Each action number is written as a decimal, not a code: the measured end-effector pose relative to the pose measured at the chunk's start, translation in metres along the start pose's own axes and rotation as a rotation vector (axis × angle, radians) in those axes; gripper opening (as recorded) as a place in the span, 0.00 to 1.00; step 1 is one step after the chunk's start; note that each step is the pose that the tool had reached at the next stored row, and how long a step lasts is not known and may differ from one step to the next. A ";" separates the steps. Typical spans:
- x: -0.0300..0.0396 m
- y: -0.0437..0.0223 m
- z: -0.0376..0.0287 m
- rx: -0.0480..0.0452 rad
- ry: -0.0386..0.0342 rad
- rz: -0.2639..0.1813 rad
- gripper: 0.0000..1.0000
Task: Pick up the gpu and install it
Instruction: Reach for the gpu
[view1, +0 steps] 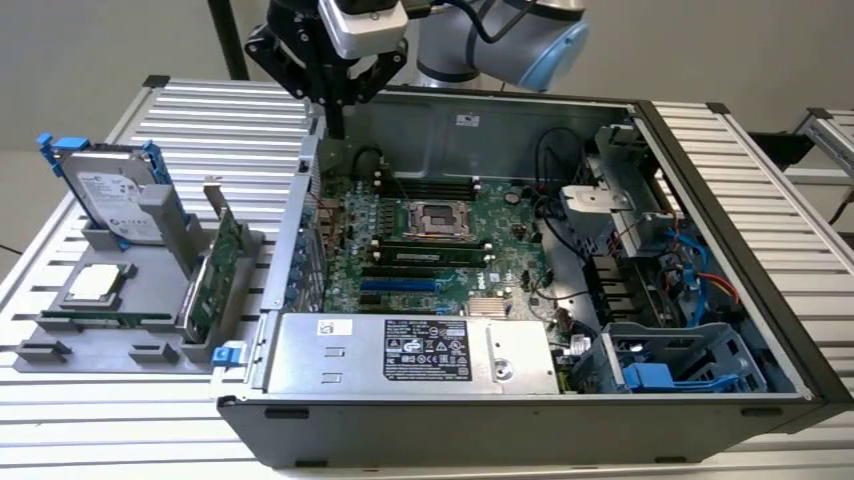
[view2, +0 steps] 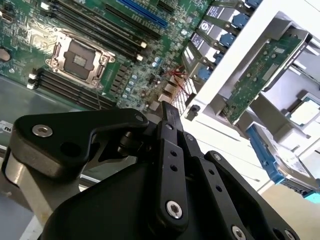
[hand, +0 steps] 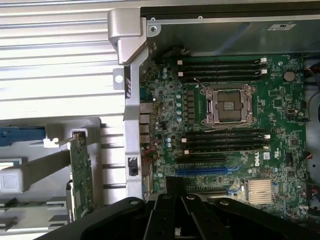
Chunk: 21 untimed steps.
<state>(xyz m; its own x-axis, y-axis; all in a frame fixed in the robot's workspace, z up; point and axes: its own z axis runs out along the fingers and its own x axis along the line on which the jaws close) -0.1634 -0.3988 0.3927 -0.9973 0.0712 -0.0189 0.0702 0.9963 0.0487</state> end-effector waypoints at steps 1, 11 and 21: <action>0.0012 -0.0001 0.0000 -0.0001 -0.0001 0.000 0.00; 0.0131 -0.0009 -0.0003 -0.0001 -0.0001 0.000 0.00; 0.0236 -0.0017 -0.0005 0.0000 -0.0001 0.000 0.00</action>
<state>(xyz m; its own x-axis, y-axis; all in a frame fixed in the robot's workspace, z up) -0.1872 -0.3988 0.3926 -0.9973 0.0712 -0.0190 0.0702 0.9963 0.0487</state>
